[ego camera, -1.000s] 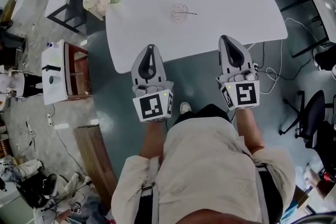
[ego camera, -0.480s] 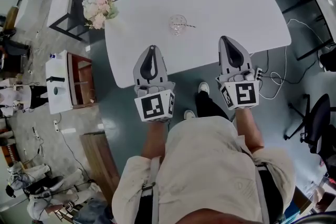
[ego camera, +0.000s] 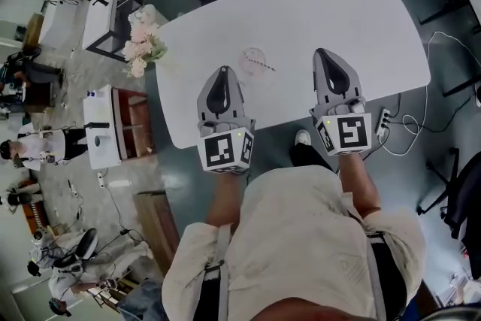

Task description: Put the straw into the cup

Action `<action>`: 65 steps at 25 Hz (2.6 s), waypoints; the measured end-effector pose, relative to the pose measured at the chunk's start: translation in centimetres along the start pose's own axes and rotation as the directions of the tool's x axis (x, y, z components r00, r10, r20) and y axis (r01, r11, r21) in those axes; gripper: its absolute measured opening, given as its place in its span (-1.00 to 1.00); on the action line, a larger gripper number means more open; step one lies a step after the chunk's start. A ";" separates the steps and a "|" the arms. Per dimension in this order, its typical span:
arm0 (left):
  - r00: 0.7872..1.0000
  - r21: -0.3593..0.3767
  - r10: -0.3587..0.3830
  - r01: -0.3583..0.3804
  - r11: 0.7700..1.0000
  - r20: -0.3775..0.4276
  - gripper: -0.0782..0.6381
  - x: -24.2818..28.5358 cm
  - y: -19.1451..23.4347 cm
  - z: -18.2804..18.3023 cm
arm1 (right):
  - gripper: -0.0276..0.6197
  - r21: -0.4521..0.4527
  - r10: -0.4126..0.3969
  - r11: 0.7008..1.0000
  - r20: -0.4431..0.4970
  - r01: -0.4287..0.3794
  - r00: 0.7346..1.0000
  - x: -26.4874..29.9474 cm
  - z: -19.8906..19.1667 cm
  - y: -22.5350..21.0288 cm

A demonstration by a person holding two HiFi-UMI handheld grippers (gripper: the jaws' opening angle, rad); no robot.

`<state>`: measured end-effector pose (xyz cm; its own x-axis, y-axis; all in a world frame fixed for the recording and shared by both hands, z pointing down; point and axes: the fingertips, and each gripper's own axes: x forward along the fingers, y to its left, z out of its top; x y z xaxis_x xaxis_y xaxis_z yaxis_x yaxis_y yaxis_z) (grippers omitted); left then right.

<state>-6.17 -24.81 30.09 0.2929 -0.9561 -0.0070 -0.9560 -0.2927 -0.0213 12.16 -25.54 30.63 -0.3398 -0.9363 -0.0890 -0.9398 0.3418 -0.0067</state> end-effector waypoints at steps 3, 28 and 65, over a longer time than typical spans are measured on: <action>1.000 0.018 0.007 -0.007 1.000 -0.024 -0.74 2.6 -1.2 -0.4 | -0.91 0.022 0.028 0.999 -0.002 -0.028 1.000 1.6 -1.0 -1.9; 0.963 -0.222 0.017 -0.080 0.972 -0.269 -0.74 14.8 5.6 -15.2 | -0.91 0.044 0.129 0.991 -0.193 -0.122 0.973 17.2 -11.7 -2.1; 0.918 -0.383 -0.139 -0.015 0.924 -0.371 -0.73 19.1 11.6 -25.5 | -0.91 0.033 0.177 0.984 -0.355 -0.177 0.918 27.1 -20.3 5.6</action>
<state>-12.15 -46.77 55.23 0.3948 -0.8421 0.3673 -0.8944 -0.2608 0.3634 -3.02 -50.63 48.44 -0.4914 -0.8278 0.2706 -0.8631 0.5045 -0.0241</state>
